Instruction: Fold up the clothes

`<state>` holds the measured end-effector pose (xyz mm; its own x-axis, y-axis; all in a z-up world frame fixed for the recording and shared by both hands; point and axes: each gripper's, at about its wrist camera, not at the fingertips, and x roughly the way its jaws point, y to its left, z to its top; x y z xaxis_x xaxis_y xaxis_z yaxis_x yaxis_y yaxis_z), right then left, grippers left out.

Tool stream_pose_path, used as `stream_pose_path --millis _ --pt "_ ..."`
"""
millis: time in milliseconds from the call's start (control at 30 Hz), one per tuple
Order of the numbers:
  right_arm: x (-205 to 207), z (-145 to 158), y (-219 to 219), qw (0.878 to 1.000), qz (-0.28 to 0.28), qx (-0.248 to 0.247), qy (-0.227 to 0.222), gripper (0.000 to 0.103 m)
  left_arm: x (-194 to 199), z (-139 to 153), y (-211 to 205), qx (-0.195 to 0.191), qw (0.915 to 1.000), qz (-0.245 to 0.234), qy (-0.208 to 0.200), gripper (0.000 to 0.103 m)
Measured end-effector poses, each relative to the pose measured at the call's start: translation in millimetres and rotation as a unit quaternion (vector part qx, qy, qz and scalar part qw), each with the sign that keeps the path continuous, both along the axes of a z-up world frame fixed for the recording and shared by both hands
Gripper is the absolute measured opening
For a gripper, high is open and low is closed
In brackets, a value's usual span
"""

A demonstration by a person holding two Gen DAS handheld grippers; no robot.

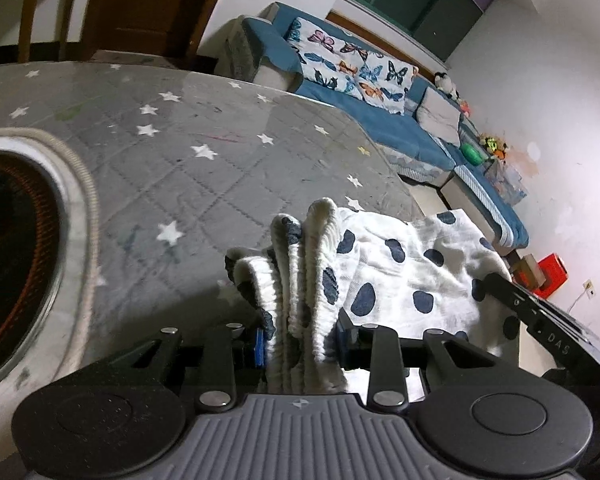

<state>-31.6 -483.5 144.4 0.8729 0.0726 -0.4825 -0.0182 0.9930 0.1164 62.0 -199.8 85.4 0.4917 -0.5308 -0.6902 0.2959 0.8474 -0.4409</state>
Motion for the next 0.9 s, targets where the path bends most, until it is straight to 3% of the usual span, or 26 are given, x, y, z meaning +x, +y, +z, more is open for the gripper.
stream_pose_path --millis 500,900 --pt "30 -41 -16 0.998 -0.026 -0.013 0.055 0.007 11 -23 -28 0.041 0.999 -0.016 0.0 0.039" --pt "32 -46 -20 0.997 -0.036 -0.017 0.063 0.019 4 -15 -27 0.068 0.9974 -0.015 -0.018 0.06"
